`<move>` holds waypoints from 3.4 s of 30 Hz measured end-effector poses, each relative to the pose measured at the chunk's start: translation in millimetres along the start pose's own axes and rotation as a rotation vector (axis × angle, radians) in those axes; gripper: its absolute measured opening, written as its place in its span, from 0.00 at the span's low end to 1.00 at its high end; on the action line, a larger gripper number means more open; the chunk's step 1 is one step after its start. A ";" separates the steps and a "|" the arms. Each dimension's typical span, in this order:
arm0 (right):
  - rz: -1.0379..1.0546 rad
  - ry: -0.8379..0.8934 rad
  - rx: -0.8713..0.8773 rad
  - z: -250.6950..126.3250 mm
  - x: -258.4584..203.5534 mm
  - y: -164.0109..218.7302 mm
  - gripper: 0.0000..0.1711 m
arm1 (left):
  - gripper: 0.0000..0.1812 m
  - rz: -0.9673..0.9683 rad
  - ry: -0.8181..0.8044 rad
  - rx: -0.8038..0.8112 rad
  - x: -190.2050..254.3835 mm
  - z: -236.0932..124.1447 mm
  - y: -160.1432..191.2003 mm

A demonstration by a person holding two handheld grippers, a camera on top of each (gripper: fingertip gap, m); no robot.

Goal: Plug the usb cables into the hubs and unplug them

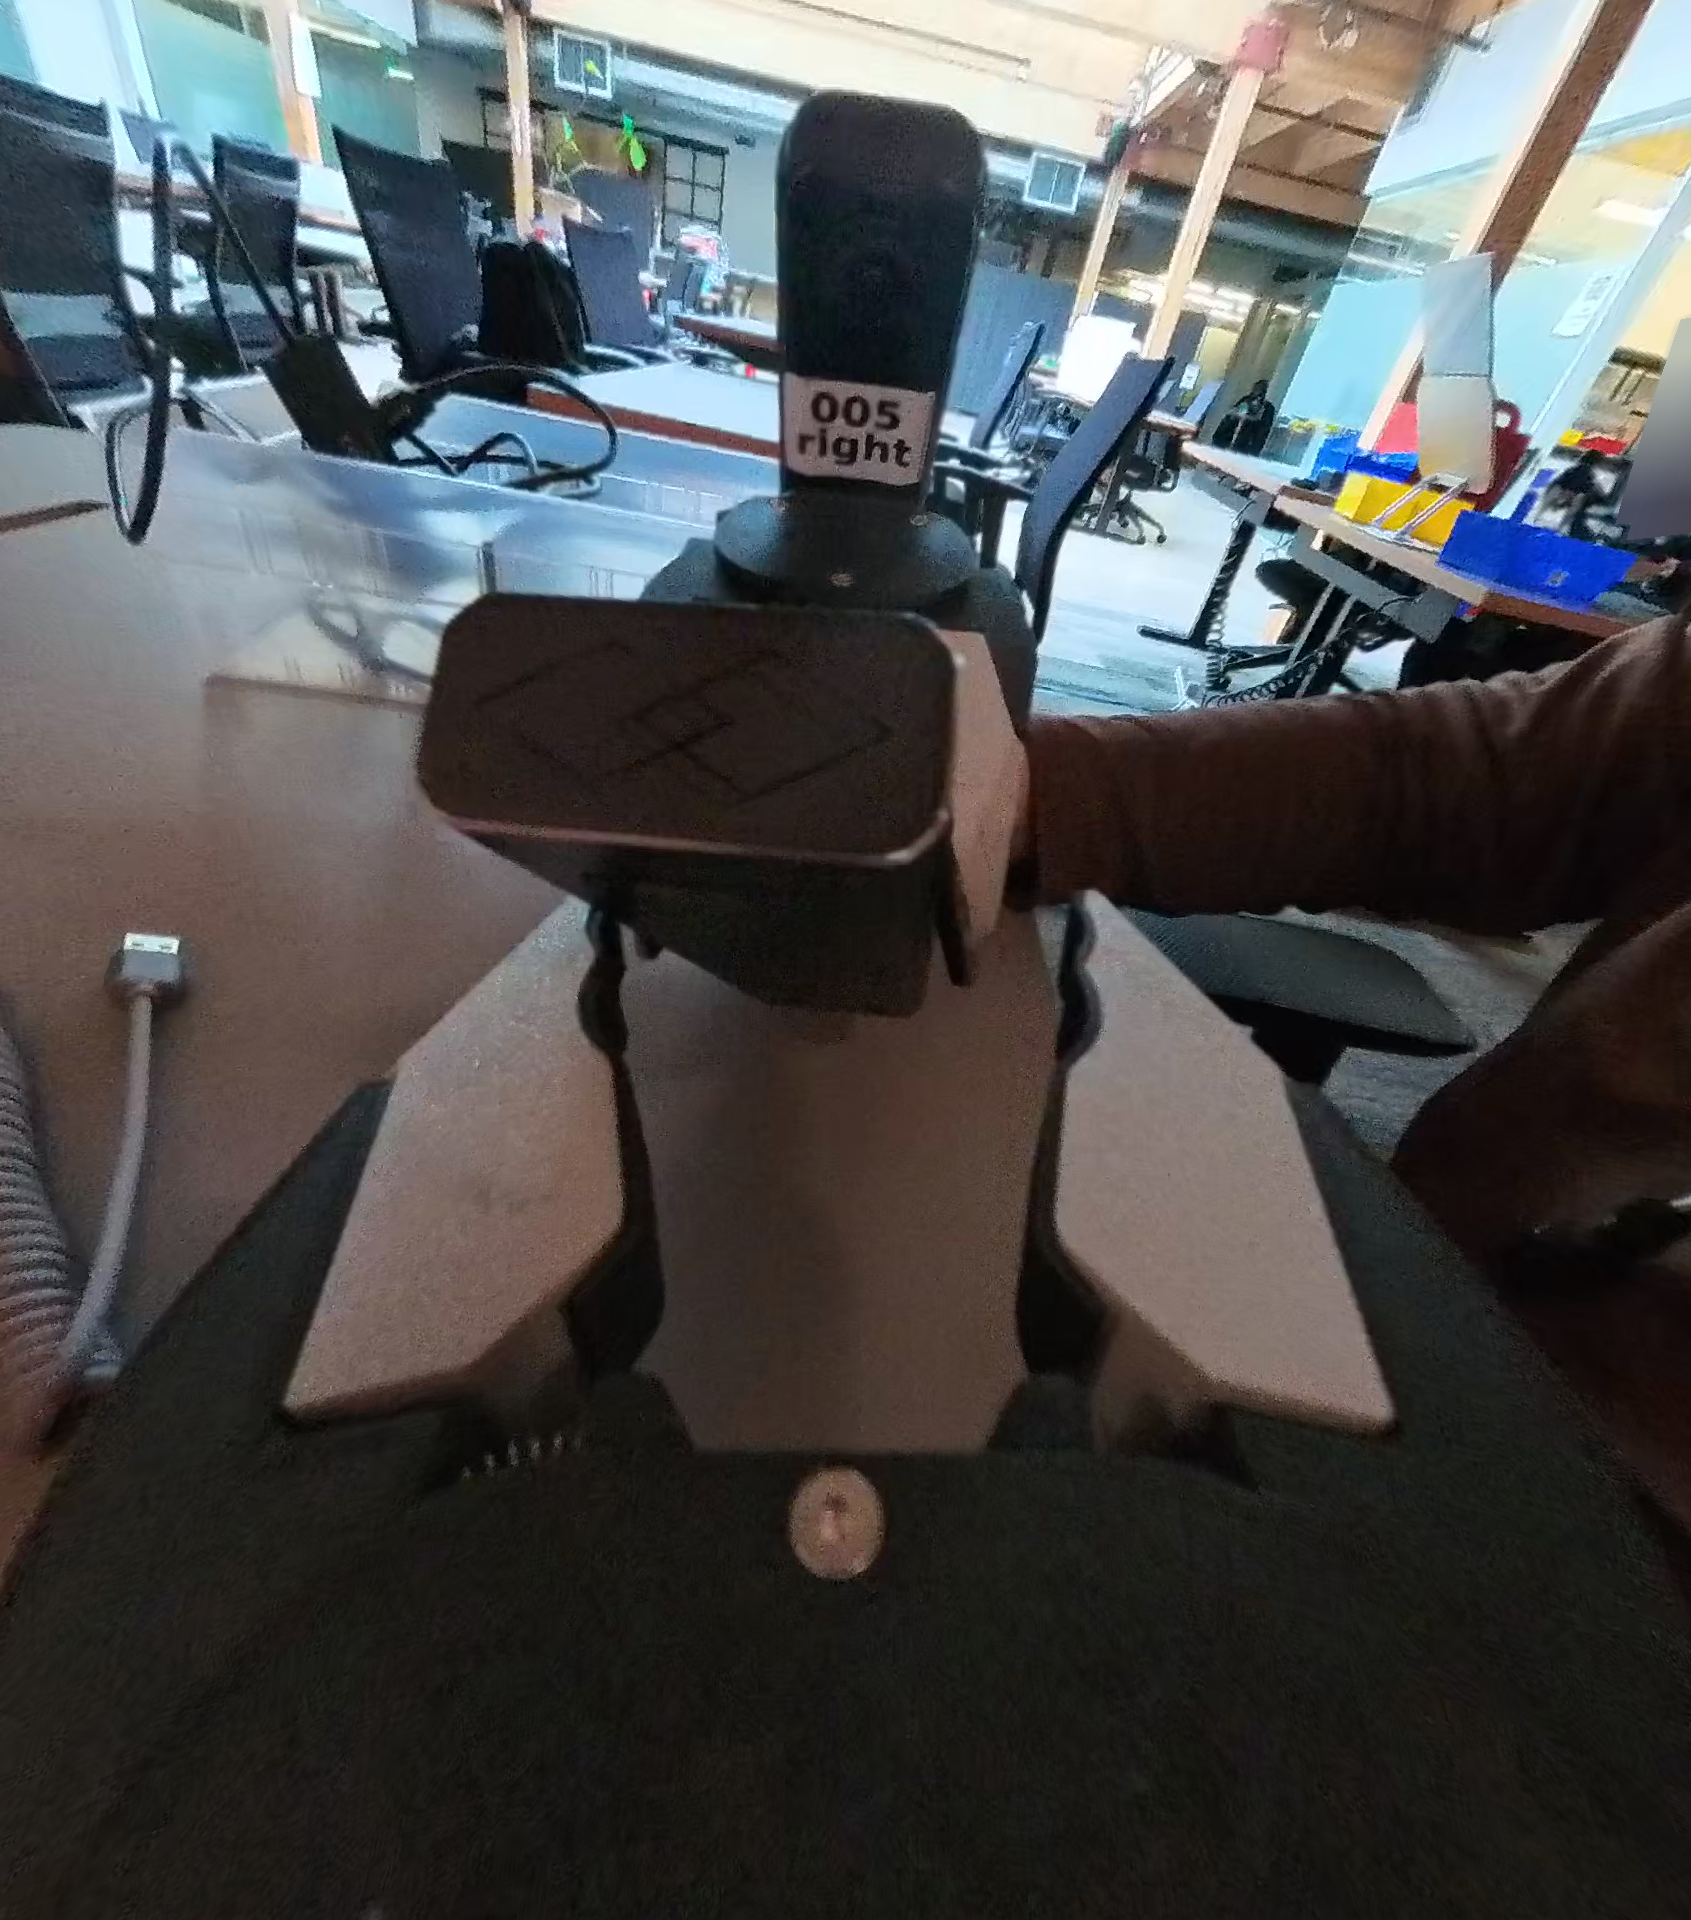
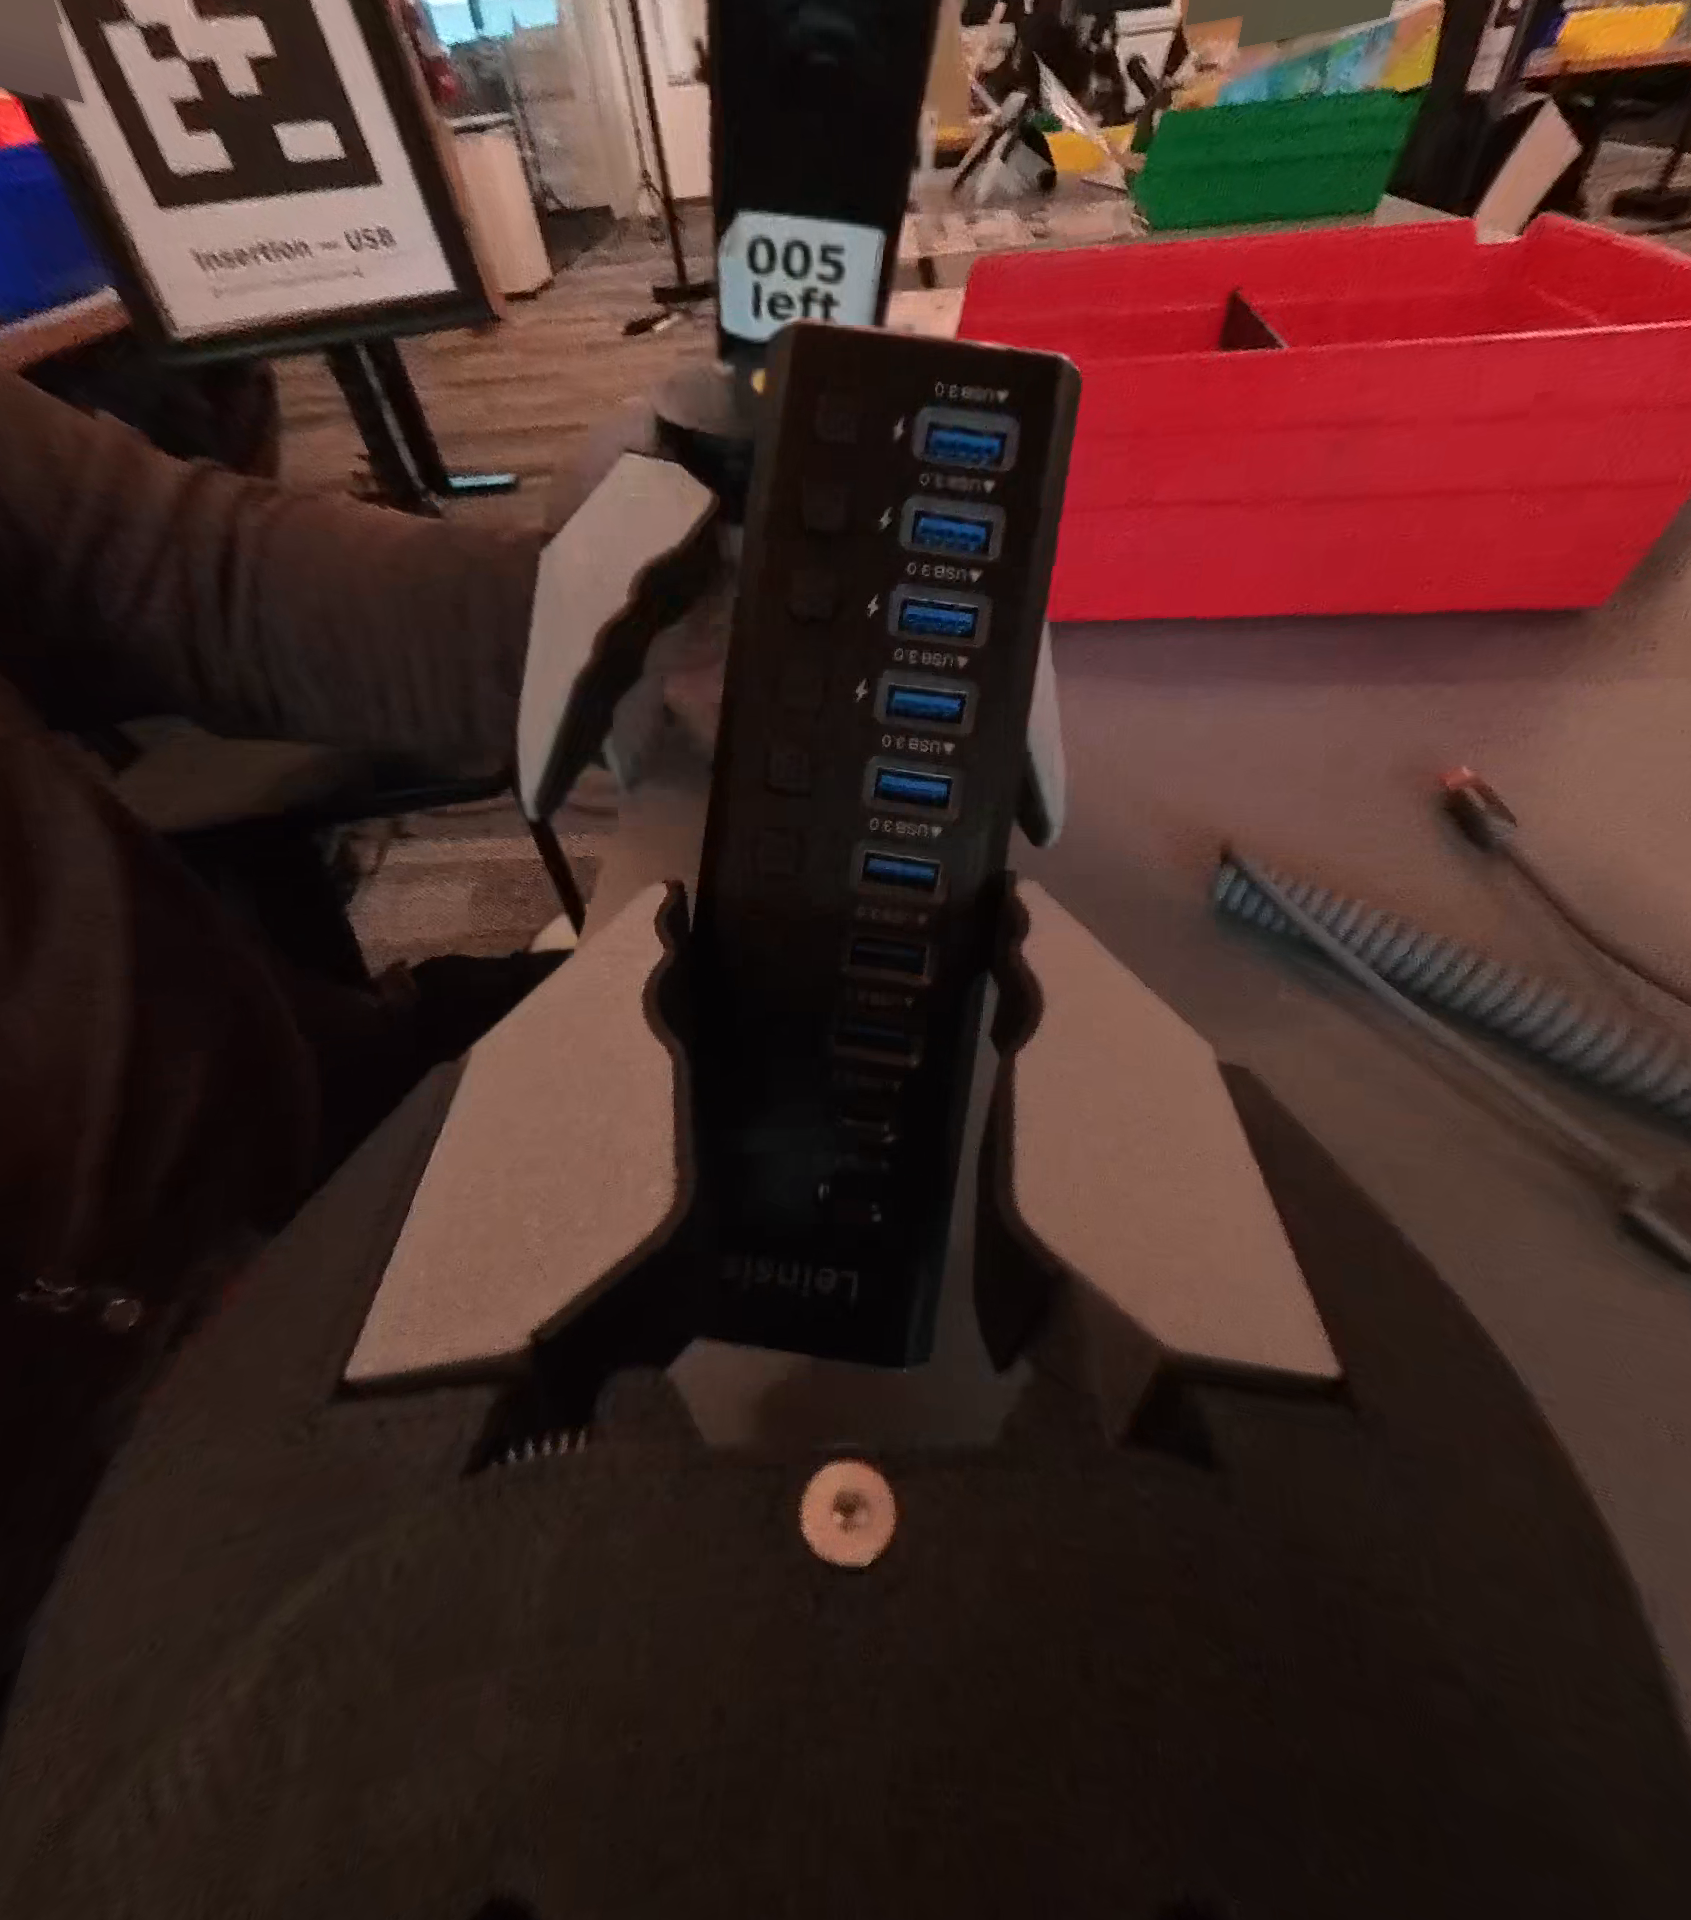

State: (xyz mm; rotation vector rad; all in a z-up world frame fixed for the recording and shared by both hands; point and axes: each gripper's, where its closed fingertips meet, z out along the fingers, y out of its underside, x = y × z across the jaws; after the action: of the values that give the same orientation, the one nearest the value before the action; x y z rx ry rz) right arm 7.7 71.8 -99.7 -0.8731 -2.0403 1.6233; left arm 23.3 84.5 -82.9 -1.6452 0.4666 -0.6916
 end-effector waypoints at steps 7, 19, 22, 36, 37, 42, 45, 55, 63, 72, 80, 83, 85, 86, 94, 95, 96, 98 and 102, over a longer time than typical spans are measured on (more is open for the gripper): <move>-0.122 -0.064 -0.111 25.9 -1.9 8.8 0.34 | 0.37 0.093 0.032 0.001 -4.3 0.3 -5.8; 0.079 0.304 -0.259 -33.0 130.5 13.3 0.28 | 0.37 0.141 -0.109 -0.295 -41.8 -32.5 -2.8; 0.036 0.329 -0.467 -31.3 153.3 38.7 0.27 | 0.38 0.132 -0.125 -0.244 -50.0 -32.5 -6.3; 0.207 0.587 -0.615 -48.6 190.5 78.1 0.00 | 0.38 0.149 -0.045 -0.312 -76.7 -16.0 -10.3; 0.251 0.635 -0.612 -62.1 184.4 78.8 0.00 | 0.38 0.158 -0.041 -0.299 -76.3 -14.2 -11.1; 0.330 0.798 -0.594 -119.1 131.2 81.6 0.00 | 0.38 0.226 -0.120 -0.289 -89.6 -7.9 -15.9; 0.452 0.717 -0.536 -114.0 90.9 86.4 0.00 | 0.38 0.179 -0.049 -0.273 -88.1 -1.8 -16.1; 0.466 0.502 -0.511 -53.3 58.5 90.9 0.01 | 0.38 0.108 -0.061 -0.287 -82.6 -5.6 -14.1; 0.506 0.354 -0.430 -36.0 51.2 86.6 0.08 | 0.42 0.074 -0.096 -0.274 -80.9 -8.9 -20.1; 0.482 0.364 -0.306 -32.3 57.2 75.0 0.00 | 0.45 0.117 -0.142 -0.270 -80.6 -9.7 -31.8; 0.423 0.420 -0.309 -30.1 58.6 72.4 0.00 | 0.37 0.111 -0.152 -0.264 -83.7 -10.9 -27.8; 0.430 0.447 -0.274 -34.5 61.7 68.5 0.00 | 0.43 0.128 -0.182 -0.297 -87.0 -14.4 -25.2; 0.437 0.449 -0.222 -39.2 62.8 60.8 0.00 | 0.46 0.136 -0.208 -0.295 -88.3 -20.5 -28.9; 0.440 0.451 -0.192 -41.2 62.7 56.0 0.00 | 0.47 0.136 -0.219 -0.286 -88.0 -25.0 -32.3; 0.468 0.564 0.066 -80.5 68.1 16.8 0.00 | 0.38 0.388 -0.528 -0.367 -59.3 -90.2 -54.7; 0.487 0.554 0.124 -84.8 67.0 9.6 0.00 | 0.33 0.431 -0.549 -0.363 -46.5 -94.6 -57.7; 0.509 0.539 0.182 -88.3 65.6 3.1 0.00 | 0.26 0.450 -0.537 -0.347 -29.6 -93.0 -59.4; 0.551 0.497 0.296 -93.5 61.7 -9.3 0.00 | 0.18 0.443 -0.449 -0.290 8.7 -73.4 -58.4; 0.601 0.386 0.502 -93.2 50.1 -35.5 0.00 | 0.15 0.197 -0.271 -0.139 51.0 0.7 -44.5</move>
State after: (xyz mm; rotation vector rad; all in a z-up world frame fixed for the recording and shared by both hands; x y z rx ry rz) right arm 23.1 168.3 -45.7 -1.5355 -1.0828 1.9370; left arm 58.1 60.4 -30.1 -1.7641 0.4803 -0.2893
